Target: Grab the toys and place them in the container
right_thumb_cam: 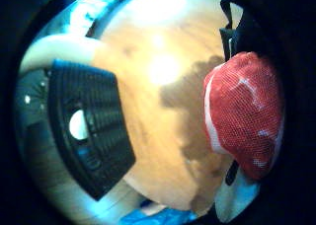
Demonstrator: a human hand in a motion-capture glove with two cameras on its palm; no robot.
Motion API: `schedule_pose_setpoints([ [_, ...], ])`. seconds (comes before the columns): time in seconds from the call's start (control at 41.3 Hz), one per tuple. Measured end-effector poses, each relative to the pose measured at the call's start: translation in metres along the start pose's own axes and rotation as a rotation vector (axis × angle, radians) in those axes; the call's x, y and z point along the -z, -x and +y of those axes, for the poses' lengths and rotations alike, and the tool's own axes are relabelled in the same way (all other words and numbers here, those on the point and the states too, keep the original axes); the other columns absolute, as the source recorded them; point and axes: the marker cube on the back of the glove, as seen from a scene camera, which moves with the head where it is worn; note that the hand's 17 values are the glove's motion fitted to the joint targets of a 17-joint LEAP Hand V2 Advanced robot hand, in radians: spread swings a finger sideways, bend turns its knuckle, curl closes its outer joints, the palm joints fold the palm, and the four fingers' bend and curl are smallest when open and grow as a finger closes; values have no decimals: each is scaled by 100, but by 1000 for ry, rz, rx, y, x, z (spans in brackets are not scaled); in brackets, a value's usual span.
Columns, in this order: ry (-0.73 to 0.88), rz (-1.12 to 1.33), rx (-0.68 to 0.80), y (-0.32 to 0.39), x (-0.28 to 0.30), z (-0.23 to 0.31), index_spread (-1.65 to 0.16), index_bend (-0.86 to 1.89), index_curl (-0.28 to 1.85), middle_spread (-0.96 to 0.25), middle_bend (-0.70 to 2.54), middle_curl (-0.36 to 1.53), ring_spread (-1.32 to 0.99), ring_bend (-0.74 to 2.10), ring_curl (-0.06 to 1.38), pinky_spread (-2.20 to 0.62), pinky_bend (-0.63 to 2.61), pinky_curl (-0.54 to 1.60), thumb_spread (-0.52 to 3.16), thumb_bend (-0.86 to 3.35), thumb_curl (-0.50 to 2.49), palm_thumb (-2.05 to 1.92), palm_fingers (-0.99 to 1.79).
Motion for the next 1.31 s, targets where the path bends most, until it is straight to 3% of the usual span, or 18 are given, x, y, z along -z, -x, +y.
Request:
schedule_pose_setpoints([
  [0.073,-35,-65,122,3,27,9,-30,55,21,-25,52,46,-33,125,51,-41,113,34,162,66,83,99,104],
  [0.266,-147,-124,-40,9,114,18,-32,47,21,-33,50,50,-37,125,52,-42,117,39,155,56,90,81,98],
  [0.387,-235,-105,171,12,172,38,-34,44,21,-37,50,54,-39,125,53,-42,119,41,150,50,96,74,96],
  [0.556,-286,-212,110,47,229,53,-35,41,22,-43,48,58,-40,126,54,-42,121,43,146,46,105,70,94],
  [0.701,-391,-210,316,92,260,78,-36,41,24,-46,46,63,-41,126,55,-43,121,44,143,45,113,69,94],
  [0.798,-431,-236,393,113,266,91,-36,40,25,-48,45,66,-41,127,56,-43,121,45,140,44,119,69,94],
  [0.895,-439,-238,382,104,253,98,-37,38,25,-51,46,71,-42,129,57,-43,121,45,138,43,124,68,96],
  [1.064,-409,-314,401,150,239,112,-38,31,26,-55,45,78,-41,132,59,-43,123,47,133,41,132,67,92],
  [1.233,-366,-314,404,173,219,119,-36,11,23,-58,40,84,-43,131,60,-44,131,49,125,33,135,62,71],
  [1.258,-350,-313,406,174,217,119,-37,18,24,-59,40,85,-43,132,60,-44,131,49,126,35,137,63,78],
  [1.306,-305,-289,423,174,210,120,-35,6,20,-58,37,86,-44,131,60,-44,136,50,120,28,134,59,64],
])
